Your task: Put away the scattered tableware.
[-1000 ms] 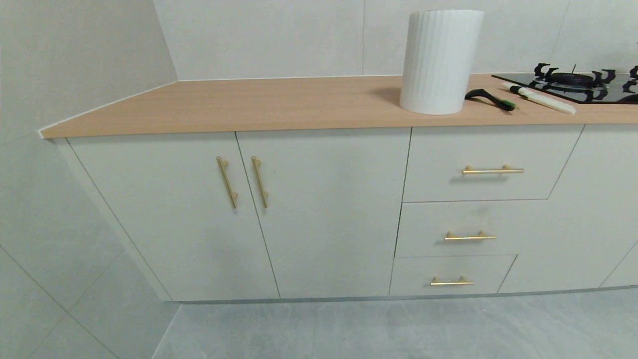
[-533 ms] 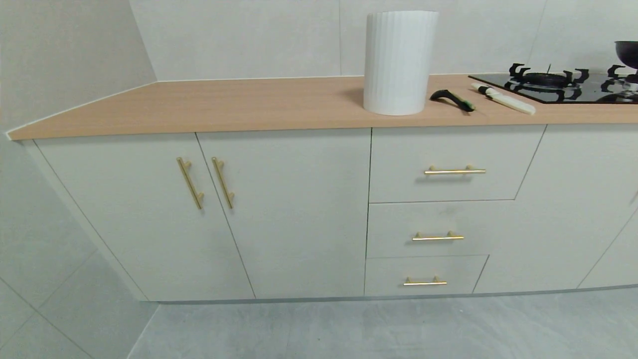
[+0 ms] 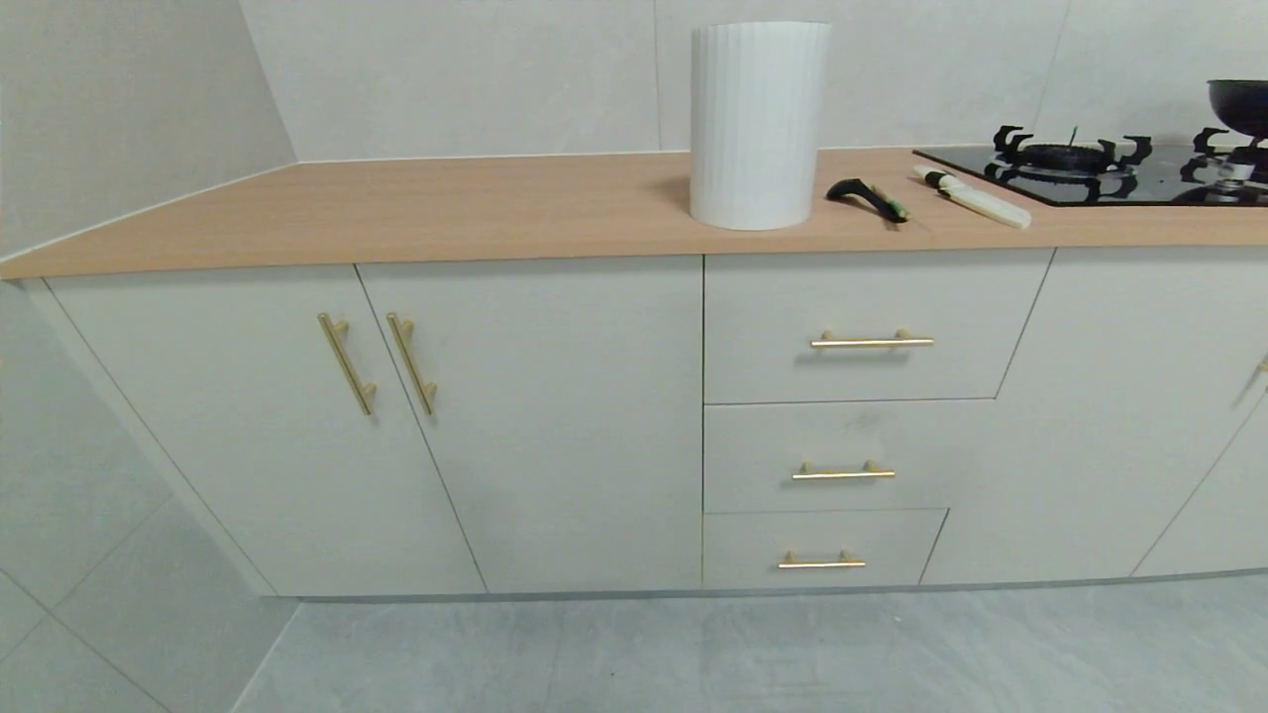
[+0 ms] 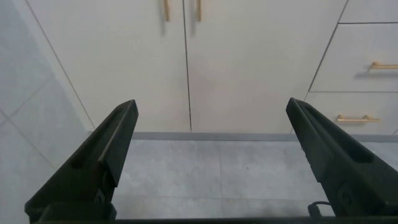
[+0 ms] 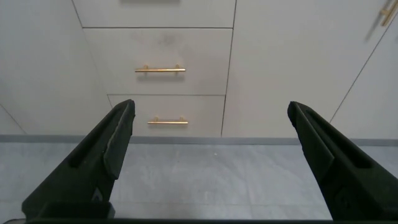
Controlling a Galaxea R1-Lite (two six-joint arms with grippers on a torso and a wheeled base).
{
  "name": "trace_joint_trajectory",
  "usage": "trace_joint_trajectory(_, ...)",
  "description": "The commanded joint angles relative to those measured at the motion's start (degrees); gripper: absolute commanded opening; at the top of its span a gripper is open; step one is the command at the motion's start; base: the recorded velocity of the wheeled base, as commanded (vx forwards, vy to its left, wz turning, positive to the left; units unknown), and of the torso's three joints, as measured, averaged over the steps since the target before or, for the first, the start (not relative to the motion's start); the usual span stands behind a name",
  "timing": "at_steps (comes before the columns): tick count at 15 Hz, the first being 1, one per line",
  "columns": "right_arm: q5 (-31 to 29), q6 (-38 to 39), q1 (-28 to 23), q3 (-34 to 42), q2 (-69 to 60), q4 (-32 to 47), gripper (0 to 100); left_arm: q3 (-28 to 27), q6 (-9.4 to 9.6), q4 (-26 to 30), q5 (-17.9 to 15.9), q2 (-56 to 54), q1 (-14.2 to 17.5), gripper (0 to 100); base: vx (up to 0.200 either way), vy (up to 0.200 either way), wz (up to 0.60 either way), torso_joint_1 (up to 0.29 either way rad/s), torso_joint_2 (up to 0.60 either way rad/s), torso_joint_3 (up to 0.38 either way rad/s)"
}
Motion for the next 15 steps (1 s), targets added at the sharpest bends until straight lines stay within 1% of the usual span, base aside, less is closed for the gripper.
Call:
trace_joint_trajectory(1, 0.0, 0.0, 0.0, 0.0, 0.1, 0.0, 100, 0.0, 0.07, 0.0, 0.0, 0.1, 0.0, 100, 0.000, 0.000, 0.00, 0.000, 0.00, 0.000)
trace_joint_trajectory(4, 0.0, -0.1, 0.0, 0.0, 0.1, 0.0, 100, 0.0, 0.16, 0.0, 0.0, 0.1, 0.0, 100, 0.000, 0.000, 0.00, 0.000, 0.00, 0.000)
trace_joint_trajectory(7, 0.0, -0.1, 0.0, 0.0, 0.1, 0.0, 100, 0.0, 0.69, 0.0, -0.1, 0.1, 0.0, 100, 0.200, 0.000, 0.00, 0.002, 0.00, 0.001)
trace_joint_trajectory(11, 0.0, -0.1, 0.0, 0.0, 0.1, 0.0, 100, 0.0, 0.77, 0.0, -0.1, 0.1, 0.0, 100, 0.200, 0.000, 0.00, 0.005, 0.00, 0.002)
trace_joint_trajectory(15, 0.0, -0.1, 0.0, 0.0, 0.1, 0.0, 100, 0.0, -0.11, -0.1, 0.0, 0.1, 0.0, 100, 0.000, 0.000, 0.00, 0.000, 0.00, 0.000)
